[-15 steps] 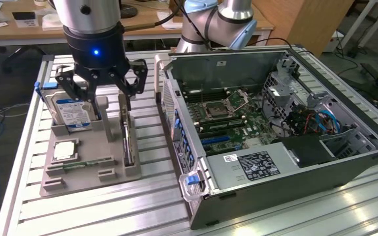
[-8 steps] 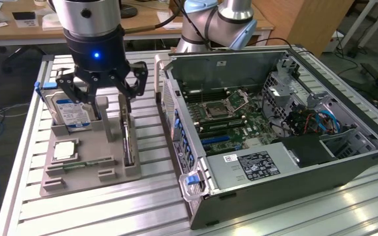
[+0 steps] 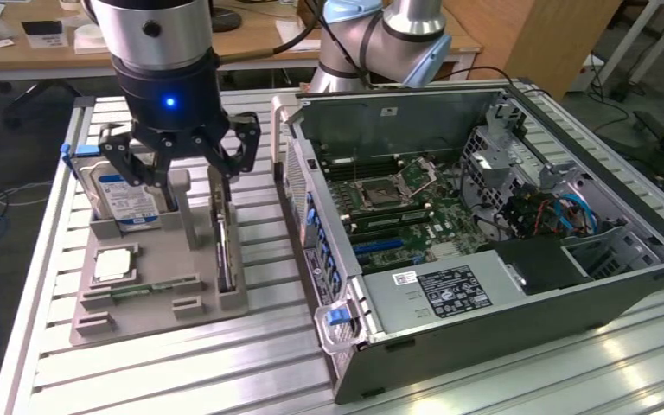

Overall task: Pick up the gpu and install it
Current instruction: 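Pick up the gpu and move the gpu toward the slot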

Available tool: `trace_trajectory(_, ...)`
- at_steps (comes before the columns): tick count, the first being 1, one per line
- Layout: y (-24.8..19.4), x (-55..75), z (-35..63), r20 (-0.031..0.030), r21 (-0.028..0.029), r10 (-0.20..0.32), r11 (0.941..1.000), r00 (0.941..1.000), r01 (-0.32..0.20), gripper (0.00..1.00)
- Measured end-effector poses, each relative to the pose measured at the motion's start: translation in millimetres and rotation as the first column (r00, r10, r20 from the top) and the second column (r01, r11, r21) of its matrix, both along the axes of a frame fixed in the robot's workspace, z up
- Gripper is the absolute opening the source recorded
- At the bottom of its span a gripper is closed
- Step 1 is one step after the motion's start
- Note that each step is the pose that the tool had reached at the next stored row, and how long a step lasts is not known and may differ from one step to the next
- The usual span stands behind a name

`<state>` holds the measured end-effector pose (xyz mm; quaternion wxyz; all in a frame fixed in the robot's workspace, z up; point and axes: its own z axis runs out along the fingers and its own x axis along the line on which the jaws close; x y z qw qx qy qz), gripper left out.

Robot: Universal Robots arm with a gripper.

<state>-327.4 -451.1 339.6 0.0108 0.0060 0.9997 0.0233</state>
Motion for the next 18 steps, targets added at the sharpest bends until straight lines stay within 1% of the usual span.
trace_trajectory(5,-1.4,0.0,-1.5,0.0001,0.0001,0.000,1.0000,1.0000,0.000,0.65)
trace_trajectory(6,-8.7,0.0,-14.2,0.0000,0.0000,0.003,1.0000,1.0000,-0.003,0.65)
trace_trajectory(18,-8.7,0.0,-14.2,0.0000,0.0000,0.003,1.0000,1.0000,-0.003,0.65)
